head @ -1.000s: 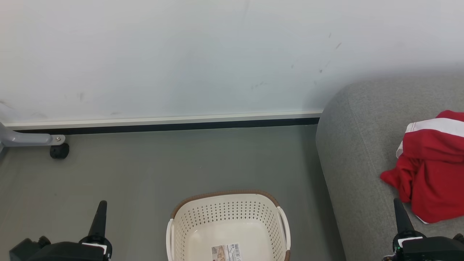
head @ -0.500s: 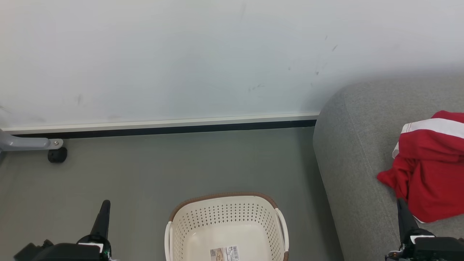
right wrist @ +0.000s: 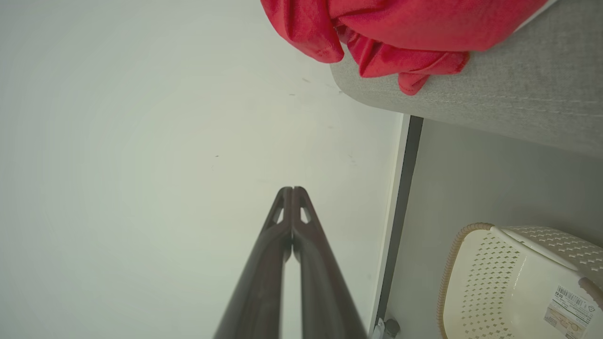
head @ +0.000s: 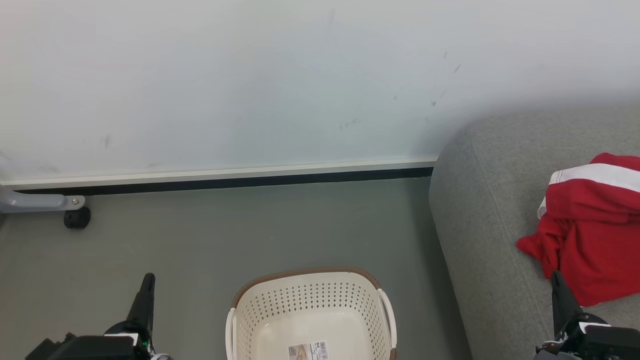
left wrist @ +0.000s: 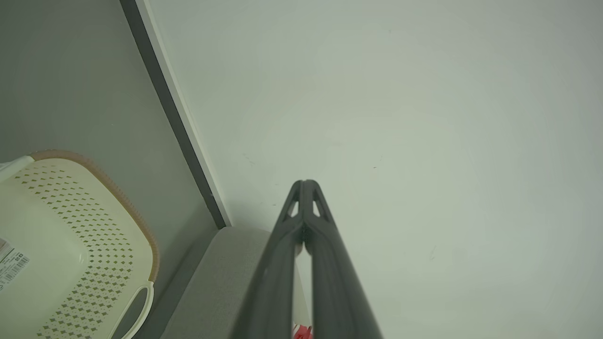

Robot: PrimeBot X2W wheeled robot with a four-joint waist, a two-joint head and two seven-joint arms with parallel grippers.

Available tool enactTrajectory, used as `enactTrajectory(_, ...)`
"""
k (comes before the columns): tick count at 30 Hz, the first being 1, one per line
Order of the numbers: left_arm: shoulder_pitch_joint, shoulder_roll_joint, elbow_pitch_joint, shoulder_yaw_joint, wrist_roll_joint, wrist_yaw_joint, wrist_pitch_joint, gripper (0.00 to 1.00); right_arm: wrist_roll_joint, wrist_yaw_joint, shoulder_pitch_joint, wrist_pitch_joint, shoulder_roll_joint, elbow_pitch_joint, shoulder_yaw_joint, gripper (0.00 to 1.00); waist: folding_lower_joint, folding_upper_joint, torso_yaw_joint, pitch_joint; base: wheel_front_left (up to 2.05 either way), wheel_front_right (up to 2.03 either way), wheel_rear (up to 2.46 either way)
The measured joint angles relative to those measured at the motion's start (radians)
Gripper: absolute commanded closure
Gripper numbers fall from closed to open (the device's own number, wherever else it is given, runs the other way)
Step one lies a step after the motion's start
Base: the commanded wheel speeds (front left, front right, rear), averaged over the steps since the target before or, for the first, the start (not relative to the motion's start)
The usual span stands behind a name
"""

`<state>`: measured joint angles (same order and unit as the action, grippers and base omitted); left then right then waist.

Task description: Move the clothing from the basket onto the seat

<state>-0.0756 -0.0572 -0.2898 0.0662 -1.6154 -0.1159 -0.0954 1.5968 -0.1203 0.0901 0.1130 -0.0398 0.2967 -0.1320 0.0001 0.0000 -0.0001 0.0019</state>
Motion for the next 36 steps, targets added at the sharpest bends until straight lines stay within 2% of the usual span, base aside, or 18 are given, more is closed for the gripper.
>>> enactTrajectory(36,-0.002,0.000,-0.002,0.001,0.000,-0.007,0.000,1.00,0.000,0.000,0.000,0.000,0.000,0.001,0.000,1.00,0.0000,0.0000,0.000,0.000,0.00,0.00,0.00)
